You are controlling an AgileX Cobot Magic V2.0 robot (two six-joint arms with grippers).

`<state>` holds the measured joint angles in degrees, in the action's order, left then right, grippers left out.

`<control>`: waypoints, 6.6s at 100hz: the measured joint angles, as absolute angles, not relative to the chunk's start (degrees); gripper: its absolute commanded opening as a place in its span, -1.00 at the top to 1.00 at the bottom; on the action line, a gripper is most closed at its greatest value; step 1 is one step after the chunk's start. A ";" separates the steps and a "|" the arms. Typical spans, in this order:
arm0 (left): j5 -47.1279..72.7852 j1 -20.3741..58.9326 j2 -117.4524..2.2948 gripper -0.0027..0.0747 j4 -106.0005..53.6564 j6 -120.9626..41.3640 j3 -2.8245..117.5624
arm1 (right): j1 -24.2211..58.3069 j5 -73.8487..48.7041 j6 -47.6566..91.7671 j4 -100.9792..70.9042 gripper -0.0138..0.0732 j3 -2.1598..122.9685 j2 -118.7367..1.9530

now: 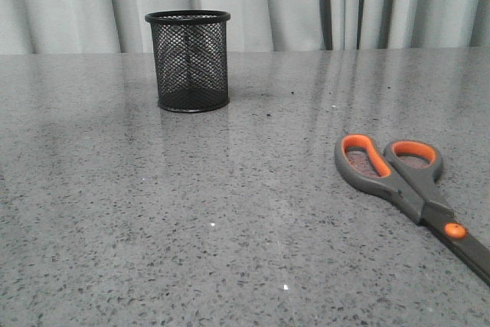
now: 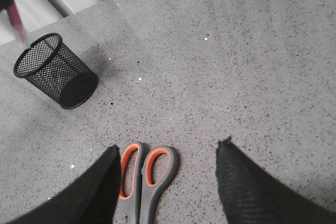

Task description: Put pen and scissors into bin

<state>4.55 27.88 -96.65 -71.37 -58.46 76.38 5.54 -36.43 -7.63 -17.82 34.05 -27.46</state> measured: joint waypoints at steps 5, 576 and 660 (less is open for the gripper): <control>4.55 27.88 -97.82 0.98 -71.37 -58.46 76.38 | 5.54 -36.43 -7.63 -17.82 -0.16 34.05 -27.46; 7.00 25.73 -24.71 0.98 -56.24 -58.51 34.38 | 35.60 -15.93 -24.94 25.03 0.84 68.70 -71.92; 12.05 23.77 -8.50 0.98 -57.24 -58.51 16.36 | 37.51 -33.79 -17.76 18.38 0.84 28.19 -1.02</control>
<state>12.05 23.77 -8.50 -57.24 -58.51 16.36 37.51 -33.79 -17.76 18.38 28.19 -1.02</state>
